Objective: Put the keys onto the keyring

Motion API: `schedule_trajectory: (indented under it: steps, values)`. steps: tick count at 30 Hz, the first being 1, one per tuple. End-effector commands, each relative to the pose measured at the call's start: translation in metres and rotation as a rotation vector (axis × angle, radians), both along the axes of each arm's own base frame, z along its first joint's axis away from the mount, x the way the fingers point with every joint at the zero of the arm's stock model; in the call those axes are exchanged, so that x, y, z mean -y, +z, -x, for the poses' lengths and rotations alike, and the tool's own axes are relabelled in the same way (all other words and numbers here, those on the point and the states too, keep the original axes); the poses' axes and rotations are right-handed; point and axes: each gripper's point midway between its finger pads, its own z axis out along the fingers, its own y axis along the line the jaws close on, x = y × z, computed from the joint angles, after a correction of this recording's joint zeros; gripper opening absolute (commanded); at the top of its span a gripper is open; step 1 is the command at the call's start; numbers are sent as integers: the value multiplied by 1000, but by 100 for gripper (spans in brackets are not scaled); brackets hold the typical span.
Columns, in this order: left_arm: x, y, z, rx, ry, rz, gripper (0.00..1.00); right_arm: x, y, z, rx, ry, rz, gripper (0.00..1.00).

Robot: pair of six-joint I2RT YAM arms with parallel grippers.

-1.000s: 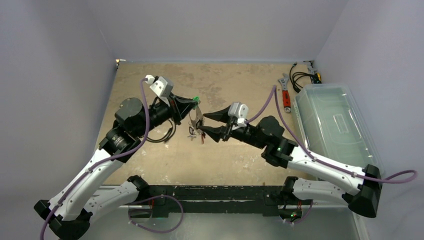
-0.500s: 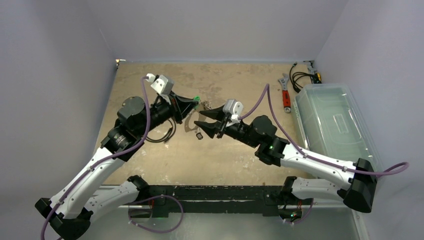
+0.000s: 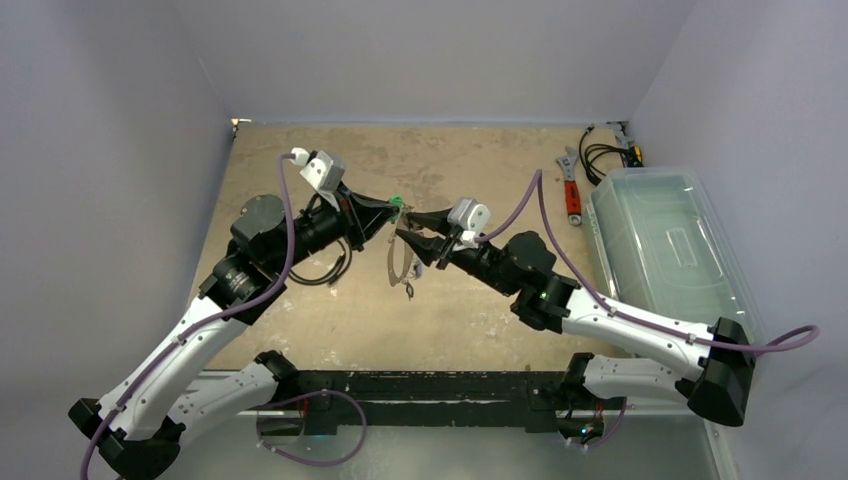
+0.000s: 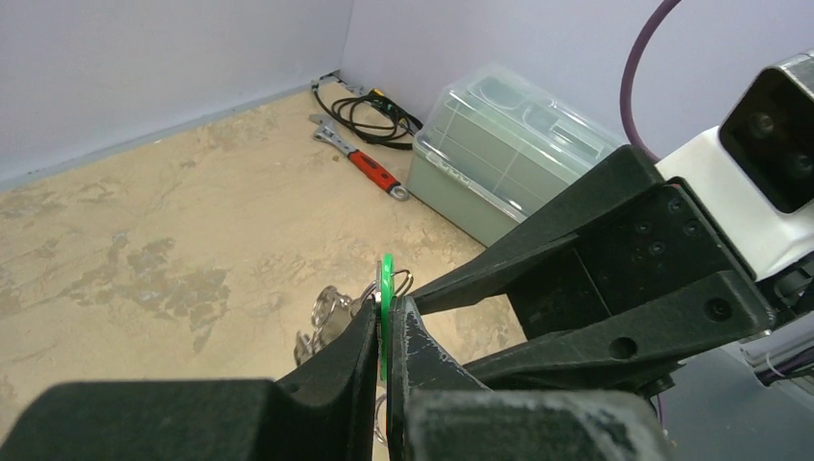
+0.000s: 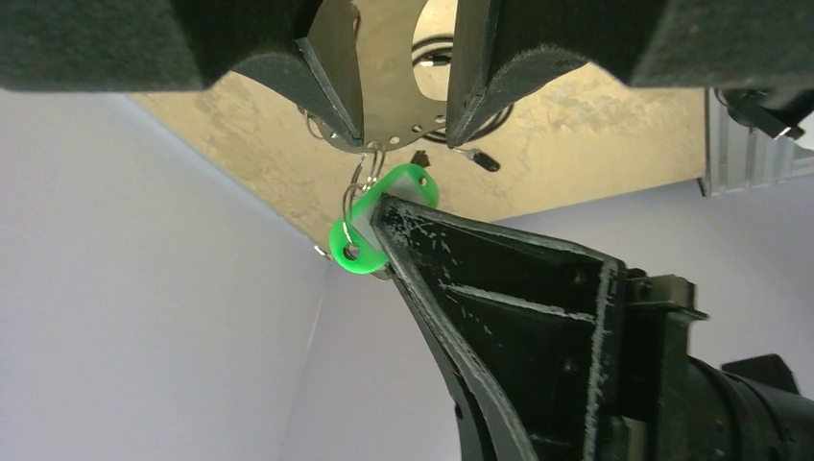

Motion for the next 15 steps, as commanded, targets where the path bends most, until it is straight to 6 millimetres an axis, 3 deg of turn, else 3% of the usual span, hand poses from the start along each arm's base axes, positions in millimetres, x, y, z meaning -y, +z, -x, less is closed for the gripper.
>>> schedule_trajectory:
  steps: [1,9,15]
  values:
    - [-1,39,14,89,-42,87,0,6,21,-9,62,-65,-33,39]
    - [2,38,21,88,-78,91,0,9,28,-22,69,-138,-34,36]
    - [2,35,21,81,-81,87,0,5,36,-17,92,-102,-45,36]
